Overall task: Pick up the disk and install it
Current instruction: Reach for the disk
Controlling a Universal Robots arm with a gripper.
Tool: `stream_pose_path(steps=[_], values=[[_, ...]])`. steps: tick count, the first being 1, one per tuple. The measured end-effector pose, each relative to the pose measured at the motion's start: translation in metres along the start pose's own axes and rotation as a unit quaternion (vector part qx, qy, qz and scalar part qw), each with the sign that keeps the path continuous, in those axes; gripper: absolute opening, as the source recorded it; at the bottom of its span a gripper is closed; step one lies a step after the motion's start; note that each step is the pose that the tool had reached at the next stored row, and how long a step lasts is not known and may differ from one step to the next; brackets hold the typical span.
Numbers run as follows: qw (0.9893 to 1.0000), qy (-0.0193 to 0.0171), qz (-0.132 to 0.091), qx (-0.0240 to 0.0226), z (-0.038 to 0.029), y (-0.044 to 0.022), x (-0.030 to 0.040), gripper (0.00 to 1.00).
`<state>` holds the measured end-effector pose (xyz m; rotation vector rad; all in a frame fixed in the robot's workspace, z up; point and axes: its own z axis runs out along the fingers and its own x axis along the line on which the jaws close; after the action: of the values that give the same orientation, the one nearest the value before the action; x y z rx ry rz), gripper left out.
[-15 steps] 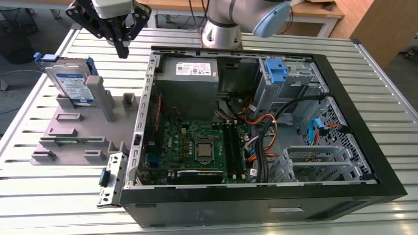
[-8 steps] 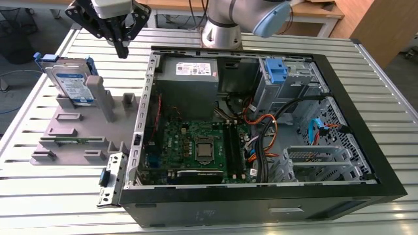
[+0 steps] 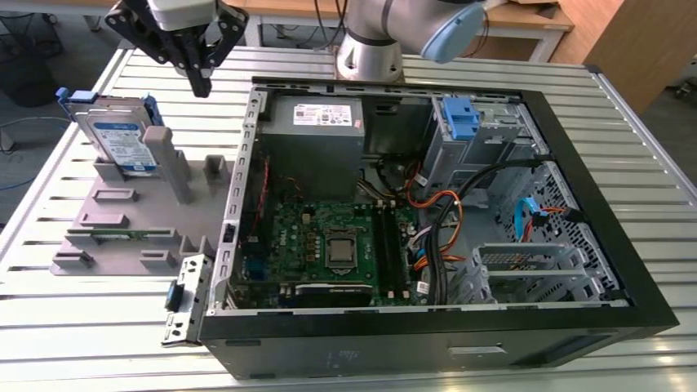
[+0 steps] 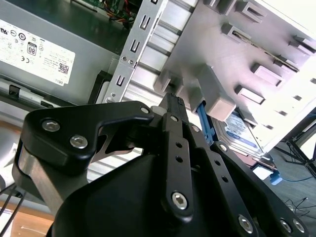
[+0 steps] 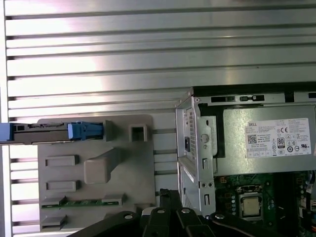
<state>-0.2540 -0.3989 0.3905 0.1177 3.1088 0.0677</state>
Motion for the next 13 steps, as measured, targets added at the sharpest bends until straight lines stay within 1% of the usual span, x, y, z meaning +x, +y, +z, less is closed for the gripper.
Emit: stream_pose_path(steps=[6,13], values=[[1.0000,0.0000,0.000,0.0000,0.0002,-0.0006,0.0075,0.11],[1.0000,0.0000,0.000,0.0000,0.0005,-0.0015,0.0192,0.11]])
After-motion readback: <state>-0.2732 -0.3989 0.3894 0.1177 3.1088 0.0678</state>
